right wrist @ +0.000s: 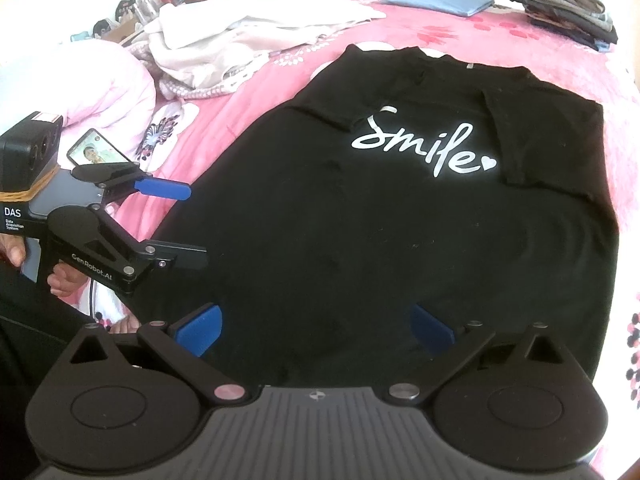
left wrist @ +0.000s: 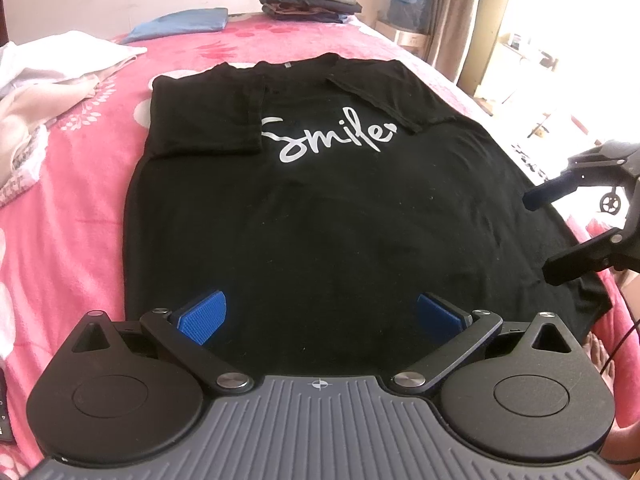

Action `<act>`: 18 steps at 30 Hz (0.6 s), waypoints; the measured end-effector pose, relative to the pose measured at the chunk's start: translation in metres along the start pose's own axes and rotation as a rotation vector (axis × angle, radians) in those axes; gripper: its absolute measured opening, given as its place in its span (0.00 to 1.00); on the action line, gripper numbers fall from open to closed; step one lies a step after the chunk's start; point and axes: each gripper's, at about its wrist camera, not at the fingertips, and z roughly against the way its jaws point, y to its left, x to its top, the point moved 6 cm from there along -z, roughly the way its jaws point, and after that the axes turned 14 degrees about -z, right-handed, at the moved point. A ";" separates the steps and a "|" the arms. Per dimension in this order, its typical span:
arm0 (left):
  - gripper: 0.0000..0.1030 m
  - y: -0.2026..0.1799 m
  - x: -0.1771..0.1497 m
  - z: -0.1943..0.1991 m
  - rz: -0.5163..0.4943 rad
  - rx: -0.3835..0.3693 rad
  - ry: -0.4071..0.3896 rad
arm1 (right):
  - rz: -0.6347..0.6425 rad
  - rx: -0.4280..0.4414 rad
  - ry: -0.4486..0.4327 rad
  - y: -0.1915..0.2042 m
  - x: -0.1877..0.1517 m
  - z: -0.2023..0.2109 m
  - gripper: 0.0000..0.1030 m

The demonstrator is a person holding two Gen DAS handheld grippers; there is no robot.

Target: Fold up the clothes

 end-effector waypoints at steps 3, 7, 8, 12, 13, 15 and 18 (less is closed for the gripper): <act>1.00 0.000 -0.001 0.001 0.002 -0.006 -0.001 | -0.005 0.007 0.011 0.000 -0.001 -0.001 1.00; 1.00 0.000 -0.003 0.000 0.005 -0.011 0.009 | -0.013 0.017 0.030 0.001 -0.003 -0.003 1.00; 1.00 0.001 -0.003 -0.001 0.006 -0.010 0.015 | -0.014 0.017 0.035 0.001 -0.004 -0.004 1.00; 1.00 0.007 -0.005 -0.012 0.018 0.039 0.095 | -0.014 -0.013 0.049 0.000 -0.005 -0.009 1.00; 1.00 0.008 -0.005 -0.015 0.023 0.057 0.119 | -0.014 -0.029 0.051 -0.001 -0.006 -0.010 1.00; 1.00 0.010 -0.004 -0.020 0.034 0.090 0.157 | -0.020 -0.057 0.053 -0.003 -0.005 -0.013 1.00; 1.00 0.014 -0.002 -0.026 0.045 0.136 0.210 | -0.029 -0.090 0.054 -0.007 -0.004 -0.016 1.00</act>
